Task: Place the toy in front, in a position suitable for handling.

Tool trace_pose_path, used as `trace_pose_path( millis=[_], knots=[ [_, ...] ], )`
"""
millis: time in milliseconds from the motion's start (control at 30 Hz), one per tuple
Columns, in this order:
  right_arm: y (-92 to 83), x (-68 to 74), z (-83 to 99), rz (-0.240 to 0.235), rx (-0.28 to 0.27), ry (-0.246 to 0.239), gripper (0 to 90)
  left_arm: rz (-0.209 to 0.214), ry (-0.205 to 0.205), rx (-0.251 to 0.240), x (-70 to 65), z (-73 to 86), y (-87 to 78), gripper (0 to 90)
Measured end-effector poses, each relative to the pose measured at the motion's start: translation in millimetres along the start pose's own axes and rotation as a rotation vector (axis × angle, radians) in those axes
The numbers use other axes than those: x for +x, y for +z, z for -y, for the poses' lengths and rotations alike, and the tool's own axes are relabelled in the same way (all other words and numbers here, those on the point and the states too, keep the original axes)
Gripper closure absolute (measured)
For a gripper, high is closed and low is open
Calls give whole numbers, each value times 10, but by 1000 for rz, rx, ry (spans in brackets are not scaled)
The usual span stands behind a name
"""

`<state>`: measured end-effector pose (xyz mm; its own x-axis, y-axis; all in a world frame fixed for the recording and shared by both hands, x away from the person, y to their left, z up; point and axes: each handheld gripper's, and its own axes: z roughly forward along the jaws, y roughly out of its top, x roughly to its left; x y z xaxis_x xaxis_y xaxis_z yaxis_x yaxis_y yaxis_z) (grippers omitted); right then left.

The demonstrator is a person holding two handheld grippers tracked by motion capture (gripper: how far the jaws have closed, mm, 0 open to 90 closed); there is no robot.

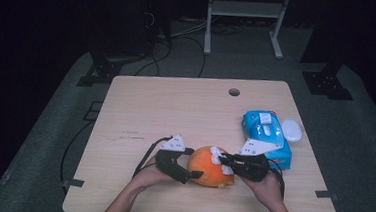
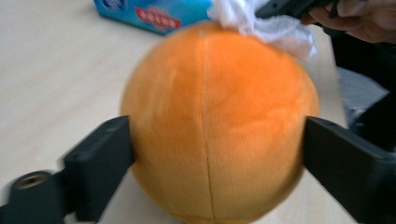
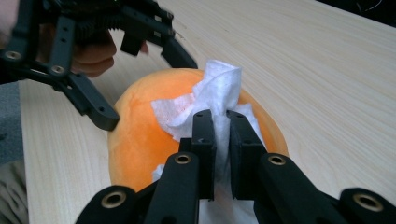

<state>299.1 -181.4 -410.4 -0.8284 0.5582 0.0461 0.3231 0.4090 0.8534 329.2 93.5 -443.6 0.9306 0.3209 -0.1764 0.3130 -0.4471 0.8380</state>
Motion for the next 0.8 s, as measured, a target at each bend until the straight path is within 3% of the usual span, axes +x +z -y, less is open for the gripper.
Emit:
trace_pose_path(
  millis=[167, 267, 367, 500, 600, 800],
  knots=[
    [-29, 93, -106, 19, 14, -54, 817, -5, 9, 10, -28, -32, -28, 228],
    [-2, 217, -194, -6, 6, -93, 817, -18, 45, 22, -85, -72, -14, 229],
    [112, 383, -272, -28, 26, -144, 817, -43, 107, 55, -162, -107, 3, 228],
    [286, 504, -355, -59, 63, -186, 817, -59, 144, 70, -214, -117, 18, 220],
    [331, 485, -401, -55, 83, -193, 818, -51, 140, 61, -184, -88, 9, 220],
    [211, 250, -381, 0, 72, -127, 818, -44, 153, 64, -173, -37, 14, 220]
  ],
)
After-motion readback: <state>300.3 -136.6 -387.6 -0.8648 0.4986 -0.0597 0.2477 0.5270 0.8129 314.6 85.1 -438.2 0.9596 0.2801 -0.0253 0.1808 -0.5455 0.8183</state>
